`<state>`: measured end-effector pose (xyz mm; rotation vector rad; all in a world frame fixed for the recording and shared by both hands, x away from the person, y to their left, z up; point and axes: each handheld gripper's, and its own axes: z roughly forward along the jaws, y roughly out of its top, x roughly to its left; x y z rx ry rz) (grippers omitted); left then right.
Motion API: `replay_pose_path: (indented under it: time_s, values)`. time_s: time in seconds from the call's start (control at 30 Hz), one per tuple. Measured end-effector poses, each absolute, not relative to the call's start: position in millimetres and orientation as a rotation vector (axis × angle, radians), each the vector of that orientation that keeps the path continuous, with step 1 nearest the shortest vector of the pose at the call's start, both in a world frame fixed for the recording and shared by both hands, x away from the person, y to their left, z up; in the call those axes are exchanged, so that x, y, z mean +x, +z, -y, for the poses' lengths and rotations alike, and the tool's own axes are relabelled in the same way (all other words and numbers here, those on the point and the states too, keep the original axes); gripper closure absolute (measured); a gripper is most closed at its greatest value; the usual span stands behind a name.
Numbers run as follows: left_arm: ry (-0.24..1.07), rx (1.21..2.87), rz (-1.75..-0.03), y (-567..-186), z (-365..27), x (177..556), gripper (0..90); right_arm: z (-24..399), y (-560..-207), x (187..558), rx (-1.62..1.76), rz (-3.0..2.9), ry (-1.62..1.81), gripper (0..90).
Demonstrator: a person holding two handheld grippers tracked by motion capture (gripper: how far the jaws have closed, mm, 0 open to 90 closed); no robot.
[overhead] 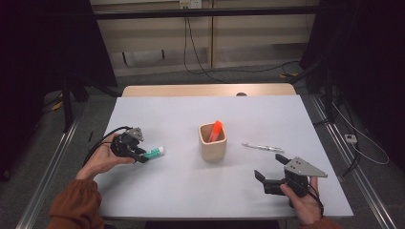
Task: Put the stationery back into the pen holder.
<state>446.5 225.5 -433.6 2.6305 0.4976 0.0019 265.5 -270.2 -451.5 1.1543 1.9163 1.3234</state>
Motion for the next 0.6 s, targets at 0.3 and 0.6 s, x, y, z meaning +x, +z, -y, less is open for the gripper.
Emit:
replay_pose_path:
  time_s: [0.3,0.6]
  values:
    - [-0.015,2.510,-0.549,-419,-222,437,65.7,270,-451,265,1.151,-1.918,1.323,4.0]
    - [-0.019,2.434,-0.555,-403,-217,422,65.6,269,-451,265,1.146,-1.918,1.327,4.1]
